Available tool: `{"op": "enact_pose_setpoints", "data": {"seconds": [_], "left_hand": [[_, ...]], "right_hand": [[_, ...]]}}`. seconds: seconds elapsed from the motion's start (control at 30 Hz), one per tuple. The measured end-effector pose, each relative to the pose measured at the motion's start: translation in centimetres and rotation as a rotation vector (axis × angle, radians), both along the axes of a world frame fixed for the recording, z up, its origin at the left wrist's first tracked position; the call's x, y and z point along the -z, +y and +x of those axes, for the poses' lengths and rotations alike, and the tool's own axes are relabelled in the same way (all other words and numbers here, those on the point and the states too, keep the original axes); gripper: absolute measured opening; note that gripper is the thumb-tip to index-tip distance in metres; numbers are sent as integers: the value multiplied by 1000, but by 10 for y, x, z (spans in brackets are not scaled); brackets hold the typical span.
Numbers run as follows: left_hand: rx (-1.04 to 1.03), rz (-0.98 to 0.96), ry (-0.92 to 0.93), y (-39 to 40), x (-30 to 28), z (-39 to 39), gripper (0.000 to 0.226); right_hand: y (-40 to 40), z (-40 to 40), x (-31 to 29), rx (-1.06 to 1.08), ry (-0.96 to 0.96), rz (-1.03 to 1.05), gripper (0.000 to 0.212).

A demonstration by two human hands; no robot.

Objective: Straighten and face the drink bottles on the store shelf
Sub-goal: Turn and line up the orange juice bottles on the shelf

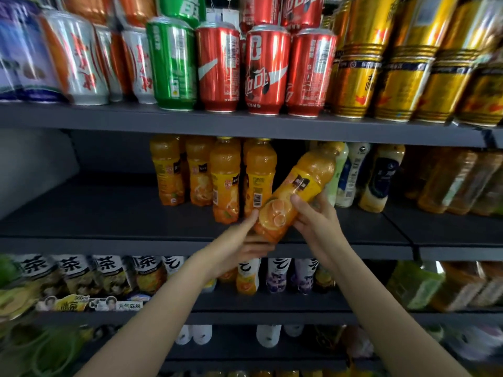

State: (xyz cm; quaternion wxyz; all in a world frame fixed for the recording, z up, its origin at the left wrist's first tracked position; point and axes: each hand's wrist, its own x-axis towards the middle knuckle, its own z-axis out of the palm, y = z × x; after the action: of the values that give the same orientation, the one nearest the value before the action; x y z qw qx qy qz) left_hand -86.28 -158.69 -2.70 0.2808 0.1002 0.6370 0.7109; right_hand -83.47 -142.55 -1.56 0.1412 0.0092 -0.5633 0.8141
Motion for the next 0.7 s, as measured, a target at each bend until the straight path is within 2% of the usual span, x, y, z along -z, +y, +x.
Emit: {"op": "enact_pose_setpoints", "data": {"seconds": [0.03,0.1,0.17,0.27,0.37,0.43,0.5,0.63,0.67,0.7], "left_hand": [[26,103,-83,-1,-1,5,41],[0,197,-59,-4,0,9,34],[-95,147,133,-8,0,10,31],[-280,-105,524,-19,-6,10,48],[-265,-203,785,-28,-12,11,60],[-252,-236,877,-32,-14,11,62],[-232,-222,856,-35,-16,8,62],[-158,-9,457,-42,-19,4,67],[-173,-26,475,-43,-21,6,66],[-206,-88,567,-44,-23,9,65]], "right_hand": [[-1,4,-5,-54,8,-30,51],[0,10,-14,-98,-14,-4,40],[0,14,-20,-54,-93,56,29],[-2,18,-16,0,-210,-49,40],[-11,21,-10,-4,-246,-227,45],[-15,22,-11,-19,-240,-285,43],[-17,22,-11,-35,-219,-332,43],[-19,25,-12,-130,-136,-403,51],[-19,25,-13,-152,-118,-400,49],[-20,25,-15,-166,-114,-386,45]]}}
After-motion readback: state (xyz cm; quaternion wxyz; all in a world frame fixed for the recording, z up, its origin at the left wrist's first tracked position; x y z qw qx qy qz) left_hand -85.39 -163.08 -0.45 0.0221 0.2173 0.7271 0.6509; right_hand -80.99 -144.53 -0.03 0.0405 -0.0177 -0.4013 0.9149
